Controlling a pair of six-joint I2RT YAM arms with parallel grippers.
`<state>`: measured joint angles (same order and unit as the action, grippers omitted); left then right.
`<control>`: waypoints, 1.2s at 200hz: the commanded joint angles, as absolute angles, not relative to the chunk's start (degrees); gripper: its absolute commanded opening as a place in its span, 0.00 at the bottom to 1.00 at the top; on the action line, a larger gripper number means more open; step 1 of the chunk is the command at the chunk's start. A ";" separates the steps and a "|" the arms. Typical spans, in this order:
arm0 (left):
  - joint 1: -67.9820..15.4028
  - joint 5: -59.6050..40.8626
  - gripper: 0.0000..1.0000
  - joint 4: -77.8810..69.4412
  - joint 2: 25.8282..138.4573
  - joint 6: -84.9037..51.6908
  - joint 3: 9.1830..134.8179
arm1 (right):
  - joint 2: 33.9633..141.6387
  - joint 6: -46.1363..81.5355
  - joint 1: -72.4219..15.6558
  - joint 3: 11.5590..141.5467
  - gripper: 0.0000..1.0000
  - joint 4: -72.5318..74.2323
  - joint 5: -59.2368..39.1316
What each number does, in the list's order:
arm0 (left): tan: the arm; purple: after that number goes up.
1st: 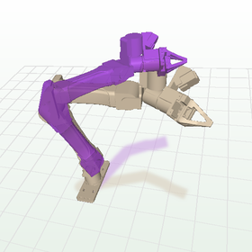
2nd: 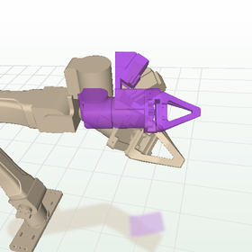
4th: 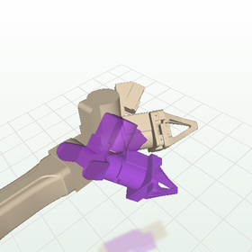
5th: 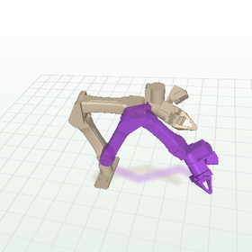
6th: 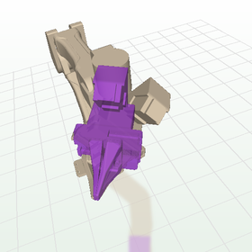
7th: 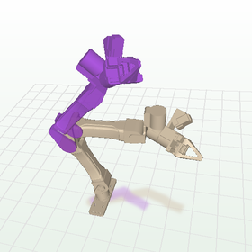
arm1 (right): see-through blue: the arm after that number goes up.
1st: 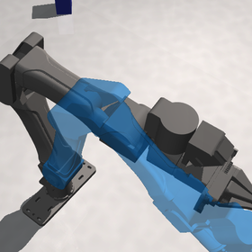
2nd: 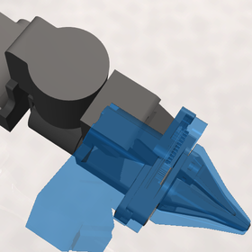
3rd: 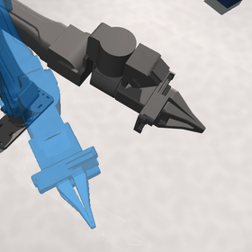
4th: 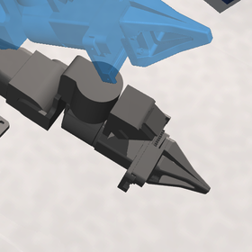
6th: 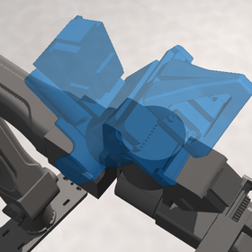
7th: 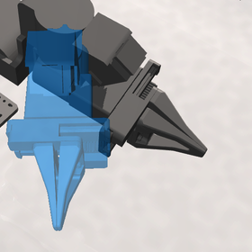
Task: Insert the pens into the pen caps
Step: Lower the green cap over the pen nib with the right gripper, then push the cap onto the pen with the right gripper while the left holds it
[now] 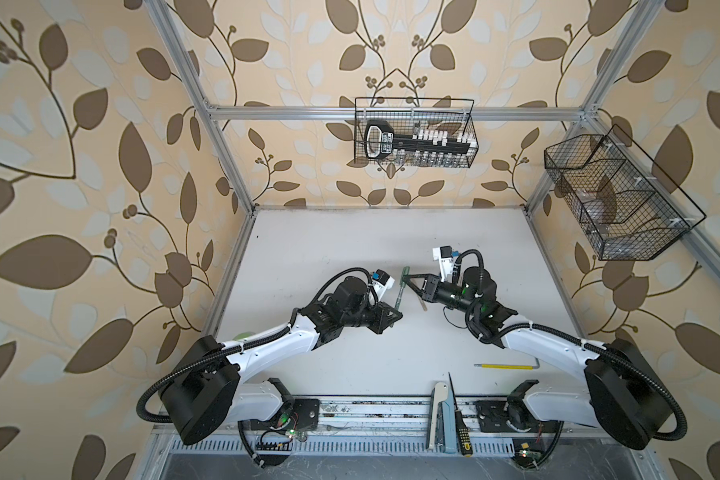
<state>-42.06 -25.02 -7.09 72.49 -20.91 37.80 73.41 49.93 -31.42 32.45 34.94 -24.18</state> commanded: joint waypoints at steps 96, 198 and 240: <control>-42.28 -22.46 0.00 -7.22 67.85 -15.68 43.15 | 68.57 43.50 -32.53 33.23 0.14 27.65 -23.13; -42.35 -22.62 0.00 -5.05 67.94 -12.30 45.35 | 62.99 36.21 -28.73 39.56 0.58 17.27 -28.39; -42.35 -24.21 0.00 -5.10 68.38 -12.68 45.17 | 69.44 35.81 -27.56 45.22 0.58 17.90 -33.31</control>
